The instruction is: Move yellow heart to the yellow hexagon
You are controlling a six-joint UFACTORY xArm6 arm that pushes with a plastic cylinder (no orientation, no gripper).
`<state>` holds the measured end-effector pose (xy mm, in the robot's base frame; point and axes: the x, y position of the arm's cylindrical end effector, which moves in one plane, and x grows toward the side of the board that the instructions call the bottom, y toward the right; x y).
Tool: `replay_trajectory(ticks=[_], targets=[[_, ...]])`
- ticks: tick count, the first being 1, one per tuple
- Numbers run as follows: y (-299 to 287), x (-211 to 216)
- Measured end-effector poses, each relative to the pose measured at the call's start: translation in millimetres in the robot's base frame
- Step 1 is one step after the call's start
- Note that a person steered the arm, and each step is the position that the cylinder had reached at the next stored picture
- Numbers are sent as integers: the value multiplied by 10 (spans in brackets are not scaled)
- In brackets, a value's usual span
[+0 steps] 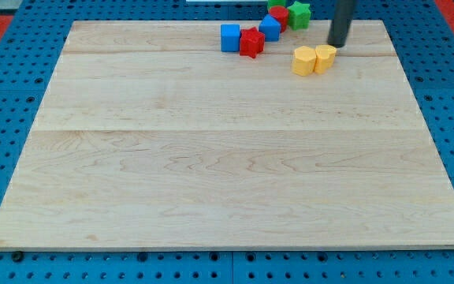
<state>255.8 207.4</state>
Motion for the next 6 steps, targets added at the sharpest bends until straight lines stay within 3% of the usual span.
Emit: replay_trajectory(ticks=[2, 6], targets=[[35, 242], [-1875, 465]])
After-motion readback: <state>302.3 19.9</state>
